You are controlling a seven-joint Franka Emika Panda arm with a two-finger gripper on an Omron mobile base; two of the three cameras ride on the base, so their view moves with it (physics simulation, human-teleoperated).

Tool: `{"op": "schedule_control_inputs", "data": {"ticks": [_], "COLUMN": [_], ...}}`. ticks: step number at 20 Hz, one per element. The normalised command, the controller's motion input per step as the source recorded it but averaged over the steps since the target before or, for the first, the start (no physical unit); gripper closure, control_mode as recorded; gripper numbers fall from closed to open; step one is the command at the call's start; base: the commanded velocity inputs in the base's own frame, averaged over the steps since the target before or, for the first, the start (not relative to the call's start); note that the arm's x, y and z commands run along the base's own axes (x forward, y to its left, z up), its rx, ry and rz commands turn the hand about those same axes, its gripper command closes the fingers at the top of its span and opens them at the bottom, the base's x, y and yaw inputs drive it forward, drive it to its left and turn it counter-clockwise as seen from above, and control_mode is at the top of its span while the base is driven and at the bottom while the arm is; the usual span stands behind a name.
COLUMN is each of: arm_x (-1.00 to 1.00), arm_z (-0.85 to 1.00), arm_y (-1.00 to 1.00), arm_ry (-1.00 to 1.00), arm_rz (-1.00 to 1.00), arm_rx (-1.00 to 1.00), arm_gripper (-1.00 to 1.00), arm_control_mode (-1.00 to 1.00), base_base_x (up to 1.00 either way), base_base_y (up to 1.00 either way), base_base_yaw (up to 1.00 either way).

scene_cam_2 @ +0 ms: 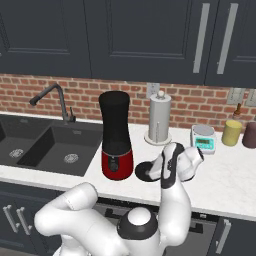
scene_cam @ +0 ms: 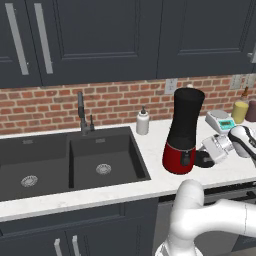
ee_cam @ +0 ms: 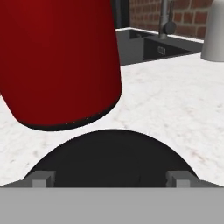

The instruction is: Close the lid blender by securely placing the lid on top.

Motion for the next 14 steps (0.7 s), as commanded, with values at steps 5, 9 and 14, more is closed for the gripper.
{"op": "schedule_control_inputs", "data": {"ticks": [5,9,14], "arm_x": [0.0,0.01,0.0], "arm_z": [0.0,0.0,0.0], "arm_y": [0.14,0.0,0.0], "arm_ry": [0.0,0.02,0.0], "arm_rz": [0.0,0.0,0.0], "arm_rx": [0.0,0.0,0.0], "arm_gripper": [1.0,1.0,1.0], "arm_control_mode": [-1.0,-1.0,-1.0], "base_base_x": [0.0,0.0,0.0], "base_base_y": [0.0,0.0,0.0], "base_base_yaw": [0.0,0.0,0.0]}}
